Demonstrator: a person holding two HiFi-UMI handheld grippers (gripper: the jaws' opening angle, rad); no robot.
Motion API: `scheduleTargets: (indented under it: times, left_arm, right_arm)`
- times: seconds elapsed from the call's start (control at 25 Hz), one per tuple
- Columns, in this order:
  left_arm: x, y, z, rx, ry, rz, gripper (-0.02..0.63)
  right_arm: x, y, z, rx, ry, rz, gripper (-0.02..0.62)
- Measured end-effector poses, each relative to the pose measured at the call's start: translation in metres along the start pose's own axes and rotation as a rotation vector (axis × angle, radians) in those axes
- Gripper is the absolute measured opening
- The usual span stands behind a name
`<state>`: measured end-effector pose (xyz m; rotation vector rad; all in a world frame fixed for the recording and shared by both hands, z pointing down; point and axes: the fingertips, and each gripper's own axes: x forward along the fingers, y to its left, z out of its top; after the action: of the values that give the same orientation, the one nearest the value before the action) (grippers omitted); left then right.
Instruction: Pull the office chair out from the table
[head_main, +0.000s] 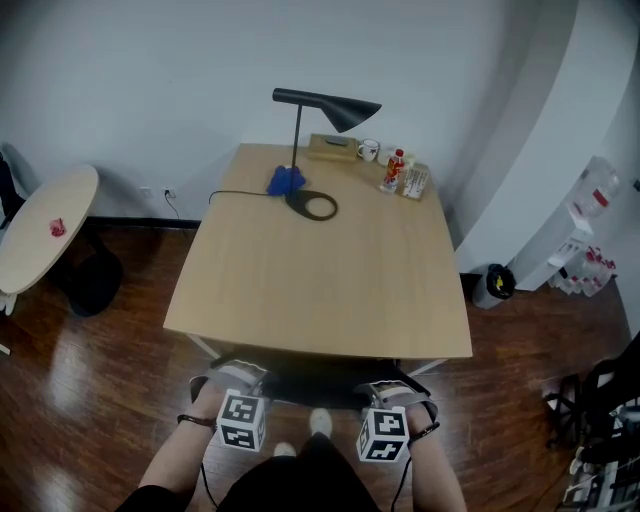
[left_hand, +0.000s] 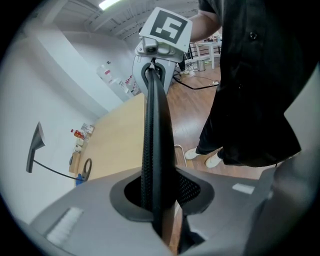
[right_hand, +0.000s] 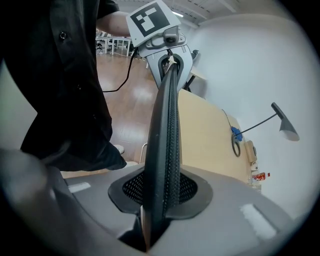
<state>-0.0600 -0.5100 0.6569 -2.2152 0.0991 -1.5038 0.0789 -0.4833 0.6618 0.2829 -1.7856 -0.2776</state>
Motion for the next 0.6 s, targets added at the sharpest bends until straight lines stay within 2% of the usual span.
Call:
scheduleTargets:
  times: [0.44,0.6]
  left_arm:
    - [0.0047,-0.0002,-0.0008,0.016,0.019,0.016,0.083]
    - [0.0047,0.0019,-0.0016,0.004,0.018,-0.007,0.084]
  right_arm:
    - [0.0022,-0.0001,-0.0053,-0.004,0.014,-0.004,0.093]
    - [0.0034,-0.0019,-0.0053,0.019,0.019,0.022,0.098]
